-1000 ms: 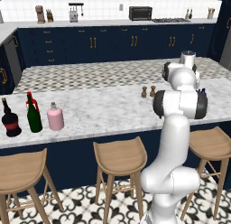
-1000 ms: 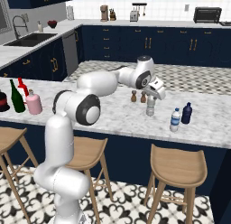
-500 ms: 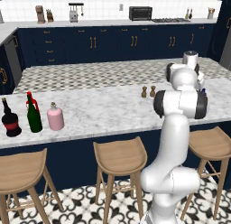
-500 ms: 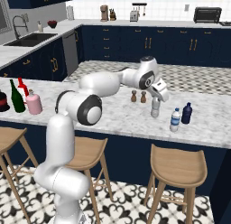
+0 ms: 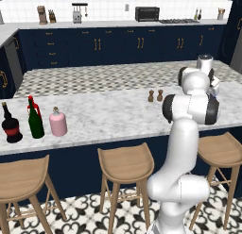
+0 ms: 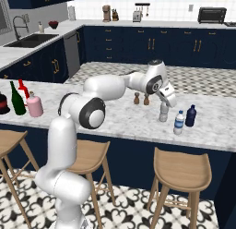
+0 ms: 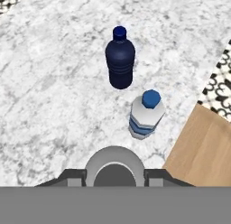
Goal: Move the plastic bottles in the middle to the plastics group, and the glass bottles in the middle to the glass group.
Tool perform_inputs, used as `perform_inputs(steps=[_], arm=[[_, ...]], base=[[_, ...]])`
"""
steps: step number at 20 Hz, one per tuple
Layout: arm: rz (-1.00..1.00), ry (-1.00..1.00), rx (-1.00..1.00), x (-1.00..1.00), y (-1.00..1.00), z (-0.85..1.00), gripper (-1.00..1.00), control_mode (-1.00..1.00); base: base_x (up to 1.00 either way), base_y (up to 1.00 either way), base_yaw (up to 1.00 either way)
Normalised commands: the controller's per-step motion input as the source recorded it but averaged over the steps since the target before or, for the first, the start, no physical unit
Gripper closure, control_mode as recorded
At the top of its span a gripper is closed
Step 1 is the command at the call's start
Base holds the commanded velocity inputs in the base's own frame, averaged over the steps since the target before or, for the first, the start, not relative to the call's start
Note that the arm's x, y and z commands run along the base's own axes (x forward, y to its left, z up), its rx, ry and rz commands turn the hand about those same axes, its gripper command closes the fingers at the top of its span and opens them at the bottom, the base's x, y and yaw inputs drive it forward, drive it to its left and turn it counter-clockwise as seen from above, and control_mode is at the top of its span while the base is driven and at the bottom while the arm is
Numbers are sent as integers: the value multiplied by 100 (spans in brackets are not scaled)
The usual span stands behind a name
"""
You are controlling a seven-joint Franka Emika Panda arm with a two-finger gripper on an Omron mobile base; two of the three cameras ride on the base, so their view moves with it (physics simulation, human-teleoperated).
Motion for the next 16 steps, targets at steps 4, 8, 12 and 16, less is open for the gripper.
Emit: perform_inputs(steps=[4,8,12,16], arm=[[0,-8,0,0,0,-15,100,-100],[-1,-1,0,0,0,-40,100,-100],[-1,0,-1,0,0,-26,100,-100],[0,0,-6,0,0,-1,100,-100]], base=[[0,0,0],[0,0,0],[0,0,0],[0,0,0]])
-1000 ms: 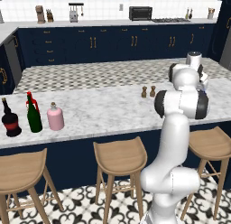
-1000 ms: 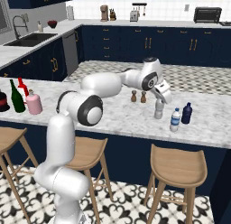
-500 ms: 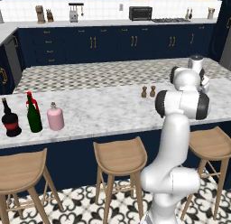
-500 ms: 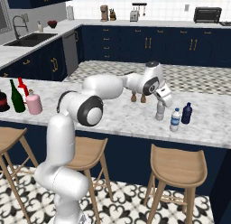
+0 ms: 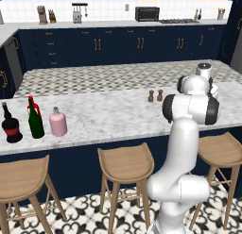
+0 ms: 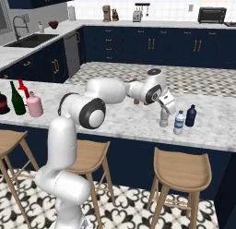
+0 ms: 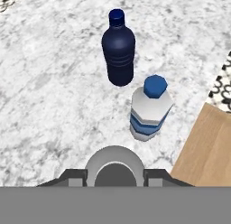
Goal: Move the plastic bottles in the middle to the plastics group, and the glass bottles in the middle to the glass group.
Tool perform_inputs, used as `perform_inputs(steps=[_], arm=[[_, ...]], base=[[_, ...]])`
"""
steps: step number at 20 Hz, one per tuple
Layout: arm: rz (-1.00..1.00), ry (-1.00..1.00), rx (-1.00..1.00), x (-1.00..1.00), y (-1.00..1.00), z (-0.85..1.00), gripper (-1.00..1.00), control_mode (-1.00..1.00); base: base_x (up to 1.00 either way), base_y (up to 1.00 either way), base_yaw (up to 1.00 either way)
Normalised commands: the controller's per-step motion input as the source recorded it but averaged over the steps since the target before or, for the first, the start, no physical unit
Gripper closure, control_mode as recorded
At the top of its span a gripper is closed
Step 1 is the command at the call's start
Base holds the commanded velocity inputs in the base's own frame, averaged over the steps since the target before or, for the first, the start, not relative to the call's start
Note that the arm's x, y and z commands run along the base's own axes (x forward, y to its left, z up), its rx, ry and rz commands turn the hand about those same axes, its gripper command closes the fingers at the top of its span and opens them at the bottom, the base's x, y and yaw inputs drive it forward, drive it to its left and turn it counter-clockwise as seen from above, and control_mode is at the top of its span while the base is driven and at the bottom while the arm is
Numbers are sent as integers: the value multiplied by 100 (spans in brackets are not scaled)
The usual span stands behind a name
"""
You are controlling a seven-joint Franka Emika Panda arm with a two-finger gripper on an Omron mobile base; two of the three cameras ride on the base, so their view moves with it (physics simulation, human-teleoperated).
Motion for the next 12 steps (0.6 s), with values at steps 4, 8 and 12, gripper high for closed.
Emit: perform_inputs(steps=[4,8,12], arm=[[-3,0,-10,0,0,0,100,-100],[-1,0,-2,0,0,0,100,-100],[0,0,0,0,0,-17,100,-100]], base=[[0,0,0],[0,0,0],[0,0,0]])
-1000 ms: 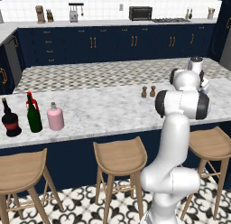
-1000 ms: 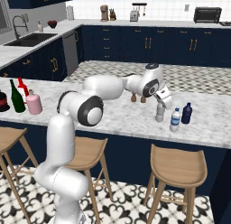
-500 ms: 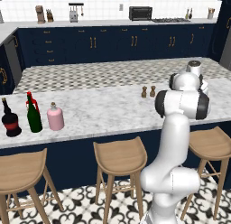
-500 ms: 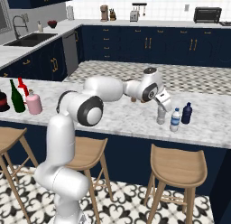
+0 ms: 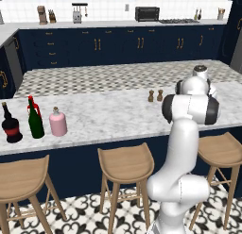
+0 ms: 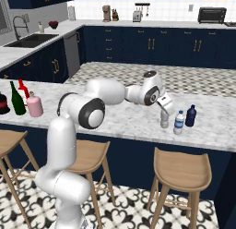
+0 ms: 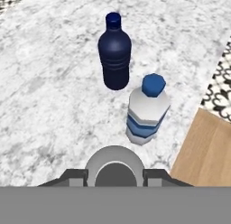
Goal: Move the plastic bottles in the middle to the plastics group, and the glass bottles in the middle to the glass group.
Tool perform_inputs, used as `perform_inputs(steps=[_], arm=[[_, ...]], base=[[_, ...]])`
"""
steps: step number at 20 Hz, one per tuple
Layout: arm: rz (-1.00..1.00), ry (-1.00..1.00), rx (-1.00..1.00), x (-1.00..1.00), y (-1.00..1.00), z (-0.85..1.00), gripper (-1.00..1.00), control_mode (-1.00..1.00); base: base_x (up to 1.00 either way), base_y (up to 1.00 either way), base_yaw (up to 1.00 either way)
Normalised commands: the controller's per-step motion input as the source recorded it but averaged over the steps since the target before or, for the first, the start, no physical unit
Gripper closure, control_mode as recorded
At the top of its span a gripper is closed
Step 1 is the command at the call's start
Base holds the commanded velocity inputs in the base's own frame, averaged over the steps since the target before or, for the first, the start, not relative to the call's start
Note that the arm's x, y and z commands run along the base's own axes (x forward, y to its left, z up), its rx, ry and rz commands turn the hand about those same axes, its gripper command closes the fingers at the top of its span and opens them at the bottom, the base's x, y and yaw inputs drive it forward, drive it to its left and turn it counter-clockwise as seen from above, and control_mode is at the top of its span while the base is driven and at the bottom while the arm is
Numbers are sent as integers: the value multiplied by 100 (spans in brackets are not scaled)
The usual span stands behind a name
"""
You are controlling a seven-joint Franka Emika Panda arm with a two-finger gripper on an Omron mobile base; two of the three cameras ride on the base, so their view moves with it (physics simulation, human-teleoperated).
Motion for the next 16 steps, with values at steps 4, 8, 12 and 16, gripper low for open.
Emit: perform_inputs(steps=[4,8,12,16], arm=[[0,0,0,0,0,-36,100,-100],[0,0,0,0,0,-31,100,-100],[0,0,0,0,0,-19,100,-100],[0,0,0,2,0,3,100,-100]], base=[[0,0,0],[0,0,0],[0,0,0],[0,0,0]])
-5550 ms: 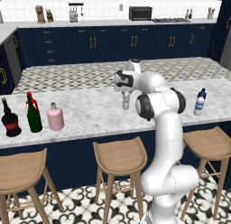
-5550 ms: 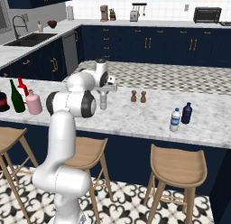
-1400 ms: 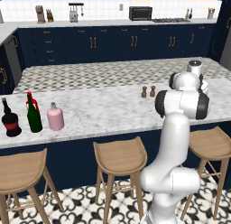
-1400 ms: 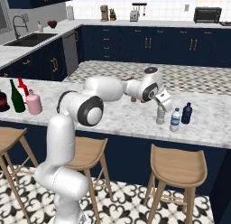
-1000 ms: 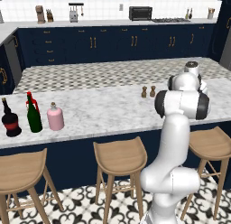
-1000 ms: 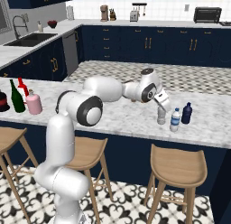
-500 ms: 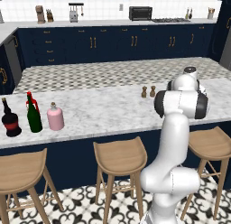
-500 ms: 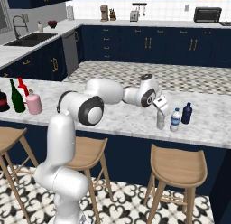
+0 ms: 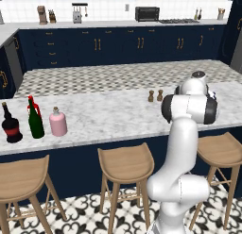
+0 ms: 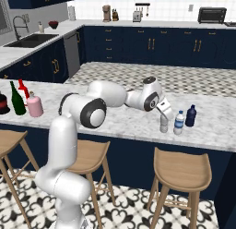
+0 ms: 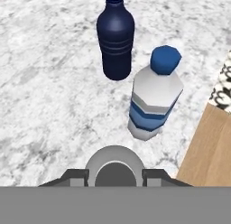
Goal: Move the plastic bottles in the middle to the plastics group, and the glass bottles in the middle to the glass group.
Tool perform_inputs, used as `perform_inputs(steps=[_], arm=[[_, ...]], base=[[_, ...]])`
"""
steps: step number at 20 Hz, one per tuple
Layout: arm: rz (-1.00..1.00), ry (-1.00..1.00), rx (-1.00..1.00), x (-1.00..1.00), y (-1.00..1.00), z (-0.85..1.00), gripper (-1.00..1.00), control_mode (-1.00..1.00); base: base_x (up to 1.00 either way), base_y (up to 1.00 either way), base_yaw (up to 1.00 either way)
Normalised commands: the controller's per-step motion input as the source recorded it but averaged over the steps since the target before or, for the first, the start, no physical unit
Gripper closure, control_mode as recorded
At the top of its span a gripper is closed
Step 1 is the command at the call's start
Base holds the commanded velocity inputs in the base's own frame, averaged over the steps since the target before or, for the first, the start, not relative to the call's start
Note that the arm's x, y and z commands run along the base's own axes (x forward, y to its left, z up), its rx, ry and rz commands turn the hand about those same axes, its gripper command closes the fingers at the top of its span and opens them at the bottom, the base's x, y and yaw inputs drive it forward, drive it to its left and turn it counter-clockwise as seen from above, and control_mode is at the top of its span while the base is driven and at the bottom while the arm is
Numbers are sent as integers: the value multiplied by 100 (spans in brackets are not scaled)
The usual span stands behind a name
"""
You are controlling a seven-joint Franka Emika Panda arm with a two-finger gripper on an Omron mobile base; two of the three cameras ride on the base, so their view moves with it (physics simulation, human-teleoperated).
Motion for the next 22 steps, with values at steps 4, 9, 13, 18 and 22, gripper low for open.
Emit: perform_inputs(steps=[4,9,13,18,22], arm=[[0,0,0,29,0,6,100,-100],[0,0,2,25,-1,0,100,-100],[0,0,4,9,-11,5,100,-100],[0,0,4,0,-17,4,100,-100],[0,0,3,0,-1,3,100,-100]], base=[[0,0,0],[0,0,0],[0,0,0],[0,0,0],[0,0,0]])
